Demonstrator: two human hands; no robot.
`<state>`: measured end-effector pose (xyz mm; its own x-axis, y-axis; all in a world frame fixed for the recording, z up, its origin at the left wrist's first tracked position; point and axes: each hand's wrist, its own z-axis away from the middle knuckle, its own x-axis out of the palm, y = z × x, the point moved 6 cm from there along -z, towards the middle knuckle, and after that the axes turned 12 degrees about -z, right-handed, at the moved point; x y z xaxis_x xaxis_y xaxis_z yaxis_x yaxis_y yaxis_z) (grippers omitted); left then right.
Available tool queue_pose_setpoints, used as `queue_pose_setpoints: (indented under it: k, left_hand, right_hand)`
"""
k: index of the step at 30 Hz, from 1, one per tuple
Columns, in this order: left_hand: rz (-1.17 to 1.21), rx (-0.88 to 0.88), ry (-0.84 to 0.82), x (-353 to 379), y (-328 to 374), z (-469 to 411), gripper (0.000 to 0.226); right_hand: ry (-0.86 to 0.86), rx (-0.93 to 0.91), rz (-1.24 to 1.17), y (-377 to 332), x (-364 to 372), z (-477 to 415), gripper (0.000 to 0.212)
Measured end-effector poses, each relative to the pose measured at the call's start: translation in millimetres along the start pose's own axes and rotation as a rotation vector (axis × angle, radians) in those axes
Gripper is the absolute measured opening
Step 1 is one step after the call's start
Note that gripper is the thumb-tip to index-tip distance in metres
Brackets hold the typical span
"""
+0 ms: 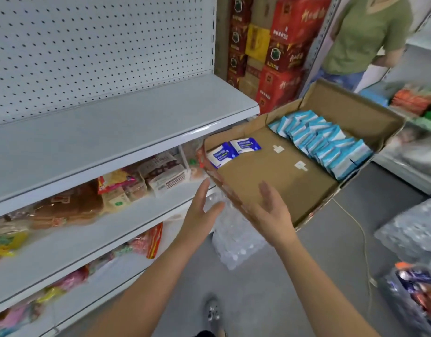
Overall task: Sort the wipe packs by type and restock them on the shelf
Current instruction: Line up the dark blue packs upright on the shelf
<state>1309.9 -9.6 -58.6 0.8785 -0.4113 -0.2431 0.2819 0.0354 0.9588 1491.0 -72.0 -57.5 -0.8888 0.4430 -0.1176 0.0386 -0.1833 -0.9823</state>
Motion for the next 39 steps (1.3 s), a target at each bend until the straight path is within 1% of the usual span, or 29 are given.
queue_pose_setpoints:
  k: [2,4,6,8,11,13,15,17,18,20,21,22,24,25,26,28,29,32,34,36,39]
  left_hand:
    - [0.003,0.054,0.008,18.7,7.1,-35.1,0.063]
    - [0.043,0.048,0.022,37.8,6.7,-71.6,0.065]
    - [0.086,-0.014,0.037,56.0,5.4,-104.4,0.065]
    - [0.091,-0.075,0.104,69.9,4.5,-132.3,0.062]
    - [0.014,-0.118,0.163,84.6,11.4,-167.0,0.057]
    - [-0.053,-0.209,0.202,89.6,1.9,-191.0,0.059]
    - [-0.084,-0.307,0.282,90.3,-7.5,-209.7,0.065]
    - [-0.041,-0.368,0.402,87.9,-10.7,-225.6,0.068]
    - [-0.009,-0.377,0.453,87.6,-13.8,-233.8,0.069]
    - [-0.087,-0.371,0.496,90.0,-21.2,-252.2,0.063]
    - [-0.109,-0.379,0.533,90.3,-24.4,-258.3,0.067]
    - [-0.083,-0.406,0.606,90.0,-27.5,-260.9,0.072]
    - [-0.09,-0.486,0.745,88.4,-30.3,-262.7,0.083]
    - [-0.125,-0.539,0.765,88.6,-31.7,-264.9,0.084]
    - [-0.162,-0.584,0.774,88.7,-35.5,-268.4,0.082]
    - [-0.271,-0.637,0.764,86.9,-44.2,-279.2,0.073]
    - [-0.348,-0.66,0.753,87.4,-47.6,-284.4,0.07]
    - [-0.658,-0.756,0.697,92.7,-50.4,-296.7,0.064]
    - [-0.819,-0.811,0.642,96.7,-53.9,-299.6,0.068]
    - [-0.906,-0.845,0.588,99.0,-57.5,-297.4,0.07]
    - [-0.916,-0.874,0.56,97.3,-58.0,-297.6,0.072]
  right_hand:
    - [-0.011,0.01,-0.045,1.4,-10.4,-32.9,0.073]
    - [-0.034,-0.001,-0.026,0.0,-18.3,-68.0,0.069]
    - [-0.064,-0.004,0.045,-0.3,-27.5,-104.8,0.067]
    - [-0.106,0.027,0.092,-0.7,-35.4,-138.2,0.066]
    - [-0.134,0.067,0.12,1.7,-45.6,-183.0,0.064]
    - [-0.156,0.087,0.135,9.3,-50.0,-211.2,0.062]
    - [-0.193,0.102,0.165,16.7,-51.8,-239.7,0.06]
    - [-0.231,0.115,0.196,21.1,-50.7,-272.7,0.057]
    - [-0.254,0.121,0.193,24.8,-49.1,-291.8,0.056]
    - [-0.302,0.129,0.153,33.5,-45.6,-331.9,0.051]
    - [-0.322,0.109,0.14,37.8,-44.1,-352.2,0.046]
    - [-0.354,0.074,0.146,41.5,-41.3,-370.4,0.04]
    - [-0.414,0.017,0.25,42.1,-36.3,-402.0,0.028]
    - [-0.426,0.006,0.296,45.3,-35.2,-416.8,0.026]
    - [-0.435,-0.001,0.332,48.5,-34.0,-430.8,0.03]
    - [-0.476,0.009,0.453,62.0,-27.4,-453.1,0.051]
    - [-0.508,0.013,0.523,71.5,-23.2,-462.1,0.055]
    - [-0.577,-0.018,0.719,81.5,-15.2,-473.2,0.055]
    - [-0.601,0.01,0.772,85.5,-18.7,-478.4,0.057]
    - [-0.656,0.033,0.813,87.3,-26.0,-478.1,0.06]
    - [-0.687,0.016,0.823,82.6,-40.8,-478.5,0.055]
